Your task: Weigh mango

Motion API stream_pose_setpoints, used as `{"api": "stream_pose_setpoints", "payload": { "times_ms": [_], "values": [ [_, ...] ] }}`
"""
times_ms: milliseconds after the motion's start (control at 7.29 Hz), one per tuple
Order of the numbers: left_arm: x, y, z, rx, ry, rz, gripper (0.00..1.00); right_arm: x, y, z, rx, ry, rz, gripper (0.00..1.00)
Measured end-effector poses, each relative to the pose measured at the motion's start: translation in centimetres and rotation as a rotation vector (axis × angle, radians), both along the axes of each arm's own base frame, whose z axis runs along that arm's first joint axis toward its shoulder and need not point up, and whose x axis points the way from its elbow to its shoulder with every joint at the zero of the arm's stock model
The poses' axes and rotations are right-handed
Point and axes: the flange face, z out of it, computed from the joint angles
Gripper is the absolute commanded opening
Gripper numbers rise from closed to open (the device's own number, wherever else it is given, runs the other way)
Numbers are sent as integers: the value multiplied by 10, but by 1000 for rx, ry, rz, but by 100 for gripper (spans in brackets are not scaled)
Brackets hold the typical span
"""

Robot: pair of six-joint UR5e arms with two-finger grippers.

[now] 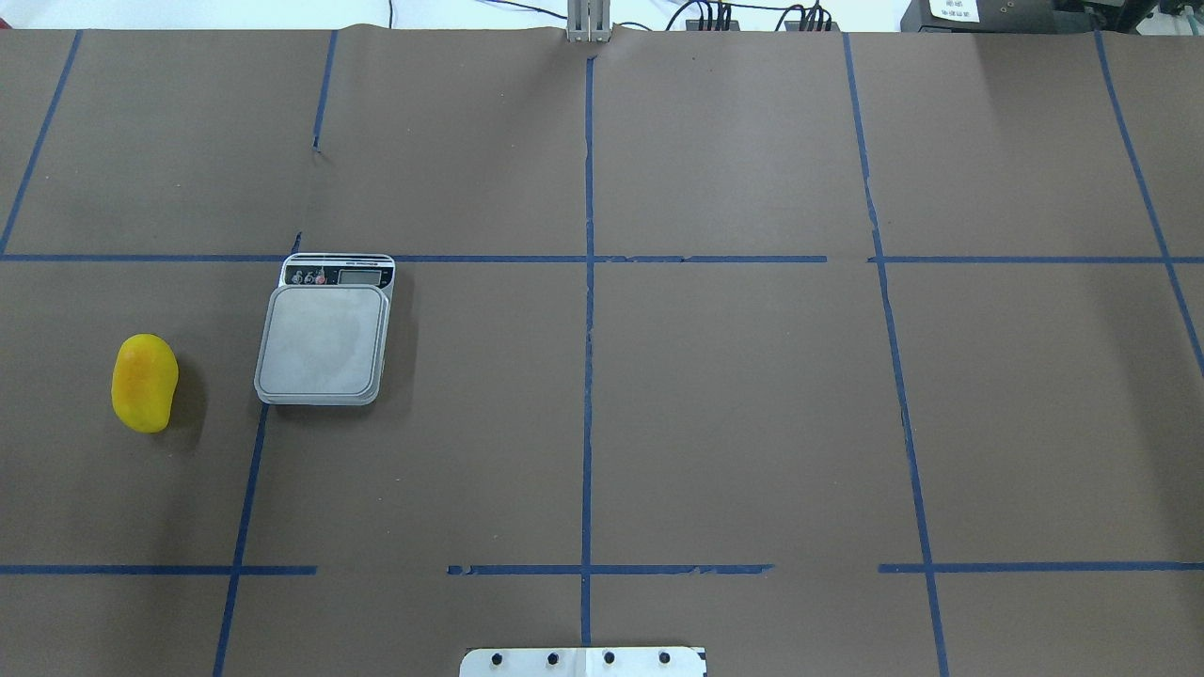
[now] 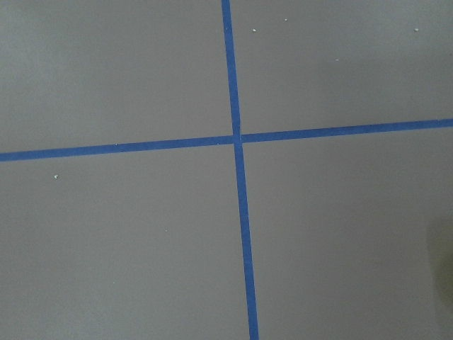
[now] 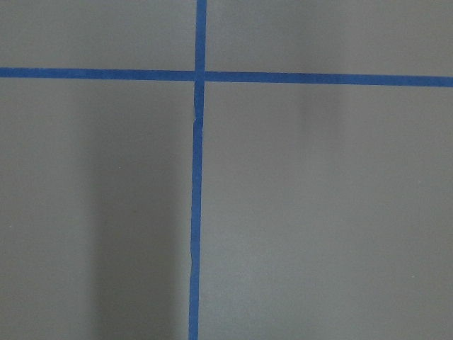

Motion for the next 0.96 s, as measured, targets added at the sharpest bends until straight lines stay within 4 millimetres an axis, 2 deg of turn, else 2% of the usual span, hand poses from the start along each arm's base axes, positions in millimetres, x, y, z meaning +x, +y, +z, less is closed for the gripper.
{"api": "stream_pose_setpoints", "payload": {
  "times_ms": [549,686,961],
  "values": [
    [-3,-2,-4,8,2,-5,100,0,0,0,0,0,0,100],
    [-4,-5,-11,19,0,-9,100,0,0,0,0,0,0,100],
    [3,-17,-48,11,7,-78,100,0,0,0,0,0,0,100]
  ]
}}
